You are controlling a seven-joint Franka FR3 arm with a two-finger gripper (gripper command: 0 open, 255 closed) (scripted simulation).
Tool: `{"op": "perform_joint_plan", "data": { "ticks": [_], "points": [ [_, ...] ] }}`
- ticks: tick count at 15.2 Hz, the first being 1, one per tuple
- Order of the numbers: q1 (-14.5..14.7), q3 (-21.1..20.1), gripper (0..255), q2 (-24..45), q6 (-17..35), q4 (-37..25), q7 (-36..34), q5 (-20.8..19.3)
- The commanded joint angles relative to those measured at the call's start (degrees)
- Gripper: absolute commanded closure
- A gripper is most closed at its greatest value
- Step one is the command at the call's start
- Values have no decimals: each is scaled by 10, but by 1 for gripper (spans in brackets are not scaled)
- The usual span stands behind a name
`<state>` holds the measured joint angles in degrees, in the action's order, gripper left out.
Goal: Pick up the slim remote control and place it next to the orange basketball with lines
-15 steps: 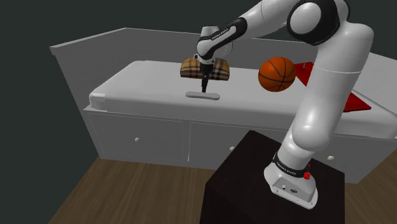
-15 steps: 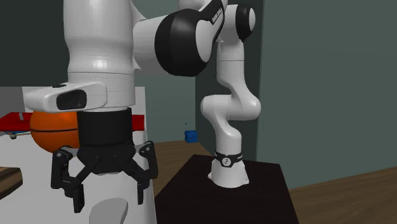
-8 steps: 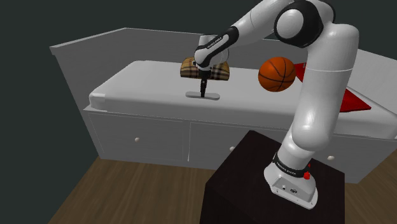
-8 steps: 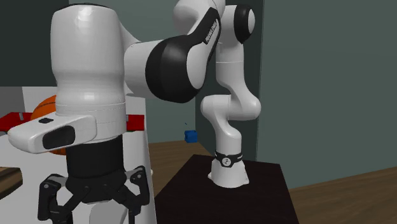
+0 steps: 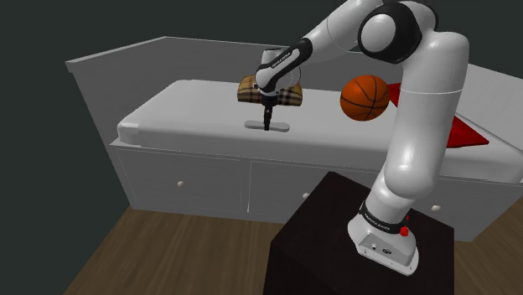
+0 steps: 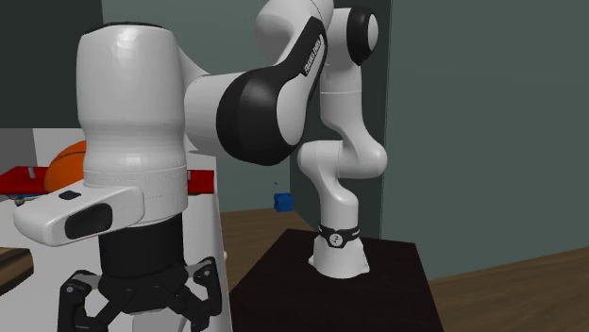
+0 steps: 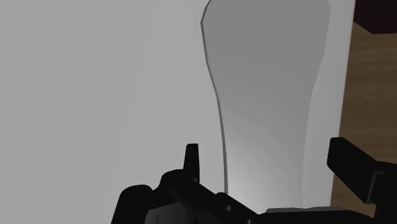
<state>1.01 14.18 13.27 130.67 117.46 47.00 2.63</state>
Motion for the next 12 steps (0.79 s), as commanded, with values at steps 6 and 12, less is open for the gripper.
{"op": "perform_joint_plan", "data": {
  "ticks": [6,12],
  "points": [
    [0,0,255,0,0,0,0,0],
    [0,0,255,-5,-7,-2,-1,-2]
  ]
}}
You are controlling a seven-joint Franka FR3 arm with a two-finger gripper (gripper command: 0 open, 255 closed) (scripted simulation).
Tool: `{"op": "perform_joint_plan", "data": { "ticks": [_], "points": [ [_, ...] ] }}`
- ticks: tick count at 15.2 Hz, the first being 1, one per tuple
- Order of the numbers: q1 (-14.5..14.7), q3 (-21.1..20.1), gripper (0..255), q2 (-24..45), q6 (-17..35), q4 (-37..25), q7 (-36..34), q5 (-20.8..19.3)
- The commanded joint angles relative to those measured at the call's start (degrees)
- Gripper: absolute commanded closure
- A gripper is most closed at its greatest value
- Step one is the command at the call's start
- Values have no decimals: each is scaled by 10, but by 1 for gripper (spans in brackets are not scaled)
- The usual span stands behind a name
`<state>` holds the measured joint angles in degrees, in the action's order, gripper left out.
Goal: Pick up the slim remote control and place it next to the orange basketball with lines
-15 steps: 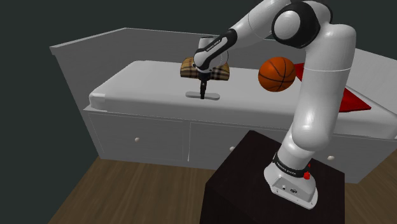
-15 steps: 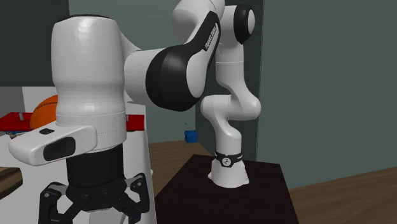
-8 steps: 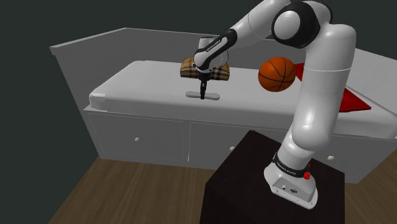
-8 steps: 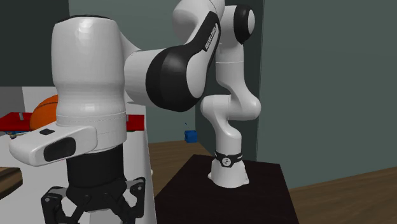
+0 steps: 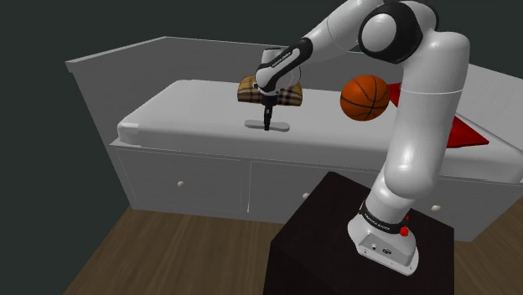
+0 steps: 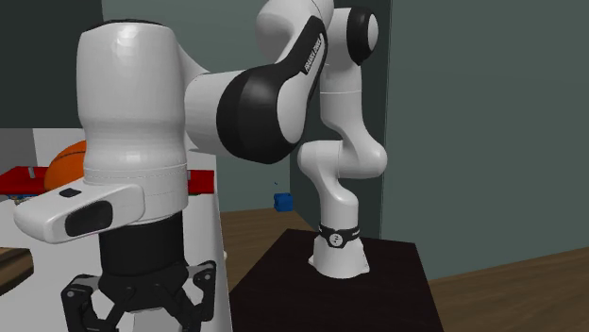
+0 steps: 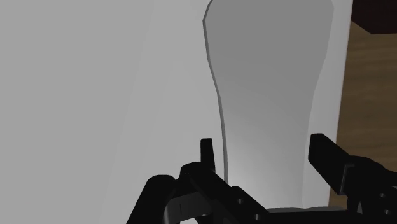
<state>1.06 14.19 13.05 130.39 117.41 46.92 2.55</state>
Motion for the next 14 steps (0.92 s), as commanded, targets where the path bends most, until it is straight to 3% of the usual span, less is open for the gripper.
{"op": "perform_joint_plan", "data": {
  "ticks": [1,14],
  "points": [
    [0,1,255,-7,-11,-4,-1,-2],
    [4,4,255,-54,-102,-50,-10,-17]
  ]
}}
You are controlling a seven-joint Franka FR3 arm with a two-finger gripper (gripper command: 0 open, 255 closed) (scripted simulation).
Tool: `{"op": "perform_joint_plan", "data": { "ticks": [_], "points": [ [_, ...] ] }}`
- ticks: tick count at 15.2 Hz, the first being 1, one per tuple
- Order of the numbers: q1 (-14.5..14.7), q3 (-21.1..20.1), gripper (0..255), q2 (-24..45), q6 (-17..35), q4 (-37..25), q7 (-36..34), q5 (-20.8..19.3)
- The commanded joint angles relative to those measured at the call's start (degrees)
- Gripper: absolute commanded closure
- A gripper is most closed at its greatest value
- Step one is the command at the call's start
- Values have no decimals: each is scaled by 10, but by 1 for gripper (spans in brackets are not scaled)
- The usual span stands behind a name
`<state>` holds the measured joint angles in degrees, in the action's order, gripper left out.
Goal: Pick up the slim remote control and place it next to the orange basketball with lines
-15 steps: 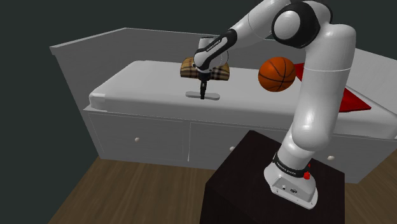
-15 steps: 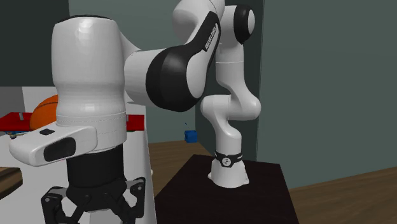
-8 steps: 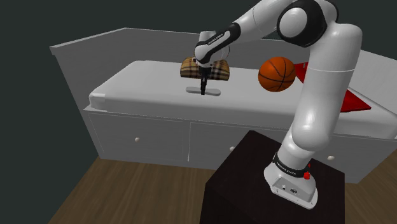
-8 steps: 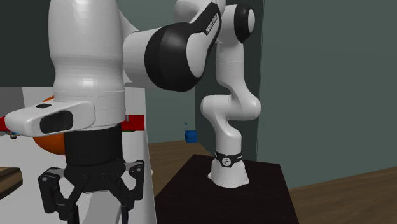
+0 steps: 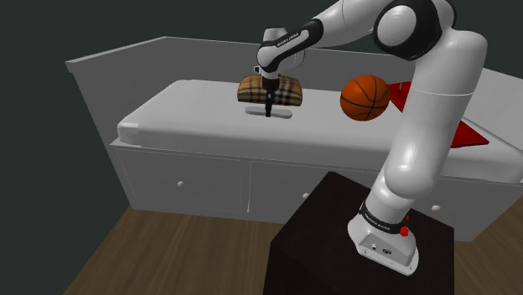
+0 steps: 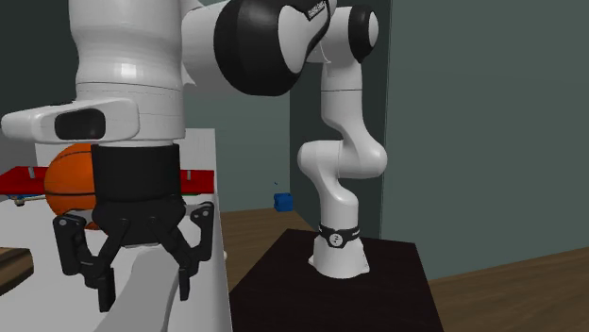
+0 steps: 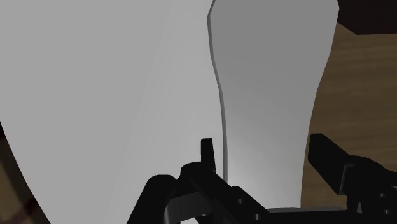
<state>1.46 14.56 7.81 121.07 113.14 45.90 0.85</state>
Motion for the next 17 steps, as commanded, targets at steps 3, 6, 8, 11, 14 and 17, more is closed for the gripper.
{"op": "perform_joint_plan", "data": {
  "ticks": [3,6,8,11,14,17],
  "points": [
    [0,1,255,-9,-30,-21,-1,-3],
    [1,1,255,-17,-52,-36,-2,-5],
    [1,1,255,-21,-66,-46,-3,-6],
    [1,1,255,-26,-88,-63,-4,-8],
    [1,1,255,-31,-110,-81,-4,-9],
    [1,1,255,-34,-133,-100,-4,-10]
  ]
}}
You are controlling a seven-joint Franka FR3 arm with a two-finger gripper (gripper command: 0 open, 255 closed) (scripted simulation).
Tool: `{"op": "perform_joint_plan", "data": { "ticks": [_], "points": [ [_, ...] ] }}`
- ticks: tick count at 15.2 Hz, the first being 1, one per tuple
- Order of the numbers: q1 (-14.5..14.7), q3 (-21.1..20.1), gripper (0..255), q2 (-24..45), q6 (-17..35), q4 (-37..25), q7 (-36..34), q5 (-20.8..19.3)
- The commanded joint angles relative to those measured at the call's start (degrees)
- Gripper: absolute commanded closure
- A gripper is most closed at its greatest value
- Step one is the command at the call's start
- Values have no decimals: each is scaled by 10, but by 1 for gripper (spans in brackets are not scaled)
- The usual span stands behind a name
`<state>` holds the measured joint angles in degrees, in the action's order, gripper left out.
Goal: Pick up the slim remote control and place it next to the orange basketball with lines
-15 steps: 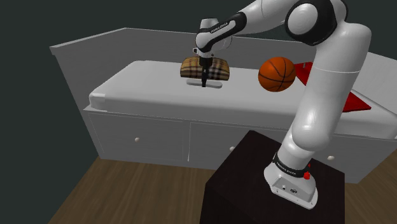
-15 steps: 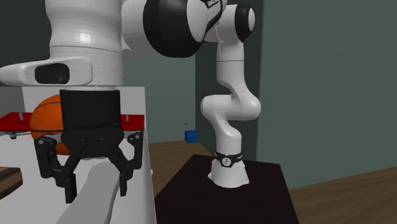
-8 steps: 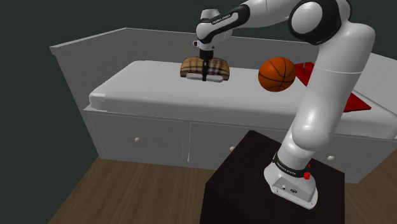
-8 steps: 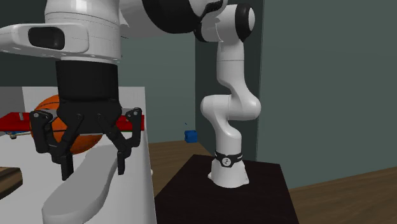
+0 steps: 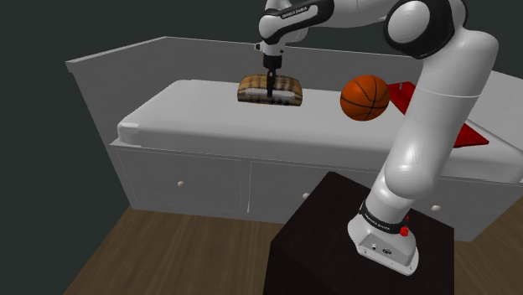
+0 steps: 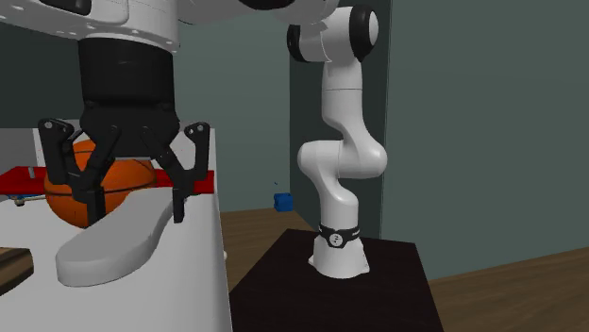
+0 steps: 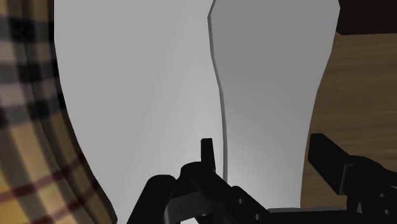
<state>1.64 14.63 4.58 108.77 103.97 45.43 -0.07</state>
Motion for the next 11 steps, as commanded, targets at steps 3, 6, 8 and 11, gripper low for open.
{"op": "perform_joint_plan", "data": {
  "ticks": [3,6,8,11],
  "points": [
    [0,0,255,-4,-32,-29,0,-1],
    [0,0,255,-5,-55,-51,1,-1],
    [0,1,255,-5,-71,-66,1,-1],
    [-1,1,255,-4,-94,-91,1,-1]
  ]
}}
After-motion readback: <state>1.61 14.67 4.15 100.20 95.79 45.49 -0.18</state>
